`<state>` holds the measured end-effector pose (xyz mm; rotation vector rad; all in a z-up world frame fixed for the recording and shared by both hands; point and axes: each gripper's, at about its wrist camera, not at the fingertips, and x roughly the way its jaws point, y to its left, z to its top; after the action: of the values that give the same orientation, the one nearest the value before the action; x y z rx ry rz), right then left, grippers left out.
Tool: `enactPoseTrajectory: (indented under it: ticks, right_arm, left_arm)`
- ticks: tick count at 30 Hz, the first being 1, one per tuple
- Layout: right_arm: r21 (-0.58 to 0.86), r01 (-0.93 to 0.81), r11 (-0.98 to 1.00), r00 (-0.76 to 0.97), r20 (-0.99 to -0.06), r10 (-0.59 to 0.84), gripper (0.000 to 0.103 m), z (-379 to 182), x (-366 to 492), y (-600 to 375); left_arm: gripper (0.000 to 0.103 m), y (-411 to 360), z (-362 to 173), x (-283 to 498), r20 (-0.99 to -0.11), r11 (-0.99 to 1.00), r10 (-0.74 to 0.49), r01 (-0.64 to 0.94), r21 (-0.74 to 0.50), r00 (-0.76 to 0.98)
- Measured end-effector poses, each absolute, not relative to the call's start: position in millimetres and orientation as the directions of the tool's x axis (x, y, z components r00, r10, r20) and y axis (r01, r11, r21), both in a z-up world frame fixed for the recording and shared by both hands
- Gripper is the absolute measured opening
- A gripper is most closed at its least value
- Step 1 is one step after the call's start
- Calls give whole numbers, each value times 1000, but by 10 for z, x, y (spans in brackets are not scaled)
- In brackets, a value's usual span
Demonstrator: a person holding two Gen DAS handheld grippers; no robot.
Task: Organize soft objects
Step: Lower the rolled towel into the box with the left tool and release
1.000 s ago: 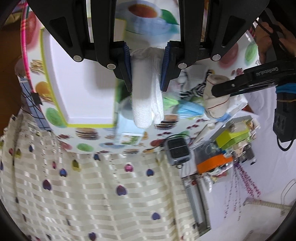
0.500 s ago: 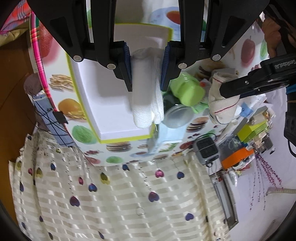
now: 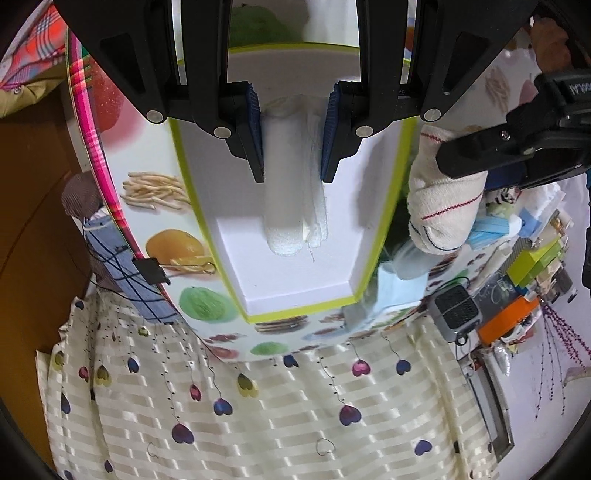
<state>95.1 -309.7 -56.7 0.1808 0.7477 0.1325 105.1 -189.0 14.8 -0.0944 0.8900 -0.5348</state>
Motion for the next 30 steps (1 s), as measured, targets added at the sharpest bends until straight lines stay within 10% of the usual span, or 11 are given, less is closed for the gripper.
enactPoseTrajectory:
  ticks: [9,30]
  right_arm:
    - [146,-67,987,727,-671,149,51,-608,924,-3113]
    - [101,-149,984,800,-572,180,62,-180,547,-2798]
  left_arm:
    - [48,-2085,12,1187,-730,839,-510,451,-304,455]
    - [48,-1554,372,710,-662,880,-467,386,-278,586]
